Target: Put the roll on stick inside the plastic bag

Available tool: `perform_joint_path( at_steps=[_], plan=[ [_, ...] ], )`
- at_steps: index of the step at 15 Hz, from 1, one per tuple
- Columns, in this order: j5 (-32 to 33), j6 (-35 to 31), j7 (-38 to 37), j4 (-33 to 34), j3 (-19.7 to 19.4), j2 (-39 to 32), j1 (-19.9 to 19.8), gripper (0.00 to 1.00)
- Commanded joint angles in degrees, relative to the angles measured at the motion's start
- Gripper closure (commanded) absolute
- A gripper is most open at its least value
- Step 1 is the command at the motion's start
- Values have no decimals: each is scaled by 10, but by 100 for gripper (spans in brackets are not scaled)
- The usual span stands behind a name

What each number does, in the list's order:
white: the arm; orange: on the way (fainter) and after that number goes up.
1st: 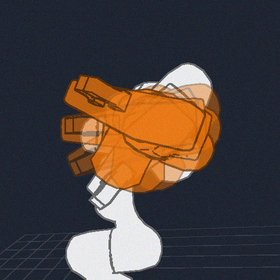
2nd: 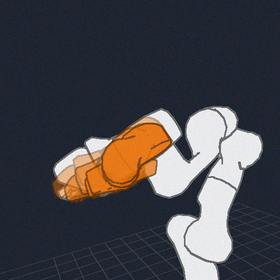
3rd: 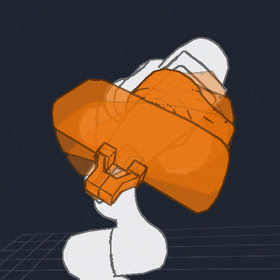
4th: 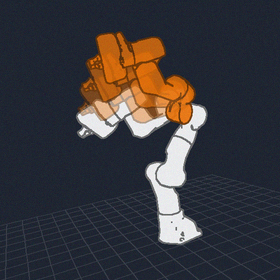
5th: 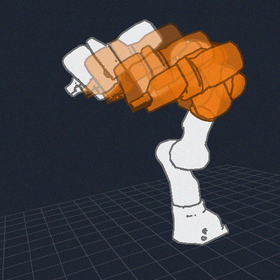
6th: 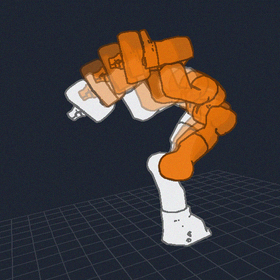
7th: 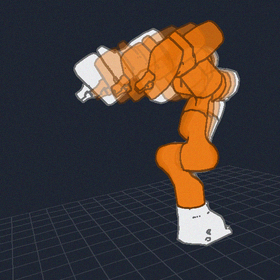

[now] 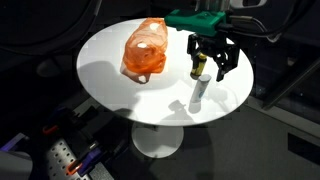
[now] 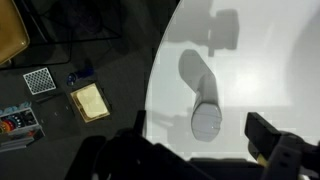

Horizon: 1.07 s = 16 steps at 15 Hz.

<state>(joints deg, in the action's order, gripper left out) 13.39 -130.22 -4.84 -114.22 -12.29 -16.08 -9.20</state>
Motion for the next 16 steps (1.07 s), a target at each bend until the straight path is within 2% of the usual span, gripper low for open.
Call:
perform_joint_path(
  at_steps=[1, 7, 8, 9, 16],
  plan=[
    [-8, -16, -2, 7, 5, -15, -1, 0],
    [-5, -27, -2, 15, 6, -41, 2, 0],
    [-4, -29, -3, 17, 5, -44, 2, 11],
    [-3, -31, -4, 18, 4, -47, 2, 26],
    [3, -30, -9, 16, 2, -43, 7, 84]
  ],
)
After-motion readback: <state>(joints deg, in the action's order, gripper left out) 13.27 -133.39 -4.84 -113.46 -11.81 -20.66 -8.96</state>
